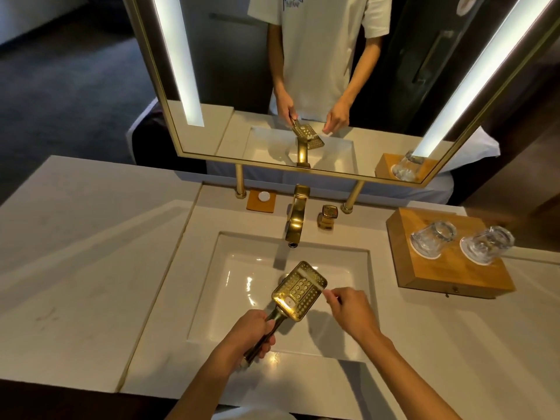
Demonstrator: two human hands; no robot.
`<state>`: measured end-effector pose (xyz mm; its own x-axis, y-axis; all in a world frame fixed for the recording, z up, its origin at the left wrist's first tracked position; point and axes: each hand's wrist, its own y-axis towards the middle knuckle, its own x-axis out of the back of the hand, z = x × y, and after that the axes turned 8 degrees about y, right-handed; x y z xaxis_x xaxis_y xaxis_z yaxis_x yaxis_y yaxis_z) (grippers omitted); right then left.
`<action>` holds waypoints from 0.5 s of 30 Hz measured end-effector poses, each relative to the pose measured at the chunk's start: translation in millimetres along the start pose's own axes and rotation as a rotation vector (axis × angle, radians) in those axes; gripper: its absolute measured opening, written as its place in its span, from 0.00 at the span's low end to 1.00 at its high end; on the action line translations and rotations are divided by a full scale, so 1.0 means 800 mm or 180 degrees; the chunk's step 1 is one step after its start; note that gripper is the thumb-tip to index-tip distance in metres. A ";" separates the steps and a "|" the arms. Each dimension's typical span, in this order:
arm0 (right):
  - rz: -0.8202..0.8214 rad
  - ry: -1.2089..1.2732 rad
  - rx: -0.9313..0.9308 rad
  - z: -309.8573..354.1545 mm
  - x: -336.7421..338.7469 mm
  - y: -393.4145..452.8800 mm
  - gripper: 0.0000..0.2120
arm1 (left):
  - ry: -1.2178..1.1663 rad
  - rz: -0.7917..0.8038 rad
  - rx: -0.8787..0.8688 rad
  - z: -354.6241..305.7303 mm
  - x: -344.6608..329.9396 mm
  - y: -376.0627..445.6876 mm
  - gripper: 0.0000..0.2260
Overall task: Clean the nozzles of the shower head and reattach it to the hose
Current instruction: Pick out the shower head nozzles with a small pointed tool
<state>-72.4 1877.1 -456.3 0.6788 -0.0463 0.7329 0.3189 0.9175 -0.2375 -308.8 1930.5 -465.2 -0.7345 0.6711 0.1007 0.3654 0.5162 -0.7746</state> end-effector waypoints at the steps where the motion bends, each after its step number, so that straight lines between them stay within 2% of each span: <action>1: 0.0199 -0.0039 0.0100 0.003 -0.012 -0.011 0.21 | 0.0005 -0.0017 0.0013 0.000 0.000 0.001 0.09; 4: 0.0422 -0.0319 0.0340 0.006 -0.028 -0.025 0.20 | 0.0050 -0.0054 0.0038 -0.001 -0.001 0.001 0.09; 10: -0.0226 -0.0149 -0.0305 0.006 0.024 0.021 0.22 | 0.0058 0.0014 -0.0024 -0.002 -0.005 -0.003 0.09; 13: 0.0084 -0.0111 -0.0172 0.014 0.009 0.009 0.18 | 0.0066 -0.0005 -0.0040 -0.006 -0.005 -0.003 0.09; 15: 0.0419 -0.0200 0.0112 0.018 -0.015 -0.012 0.20 | 0.0082 -0.0017 -0.0048 -0.007 -0.003 -0.001 0.09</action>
<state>-92.7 1874.6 -453.8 0.6701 0.0993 0.7356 0.2057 0.9274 -0.3125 -303.8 1931.2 -461.0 -0.7216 0.6816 0.1209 0.3703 0.5276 -0.7645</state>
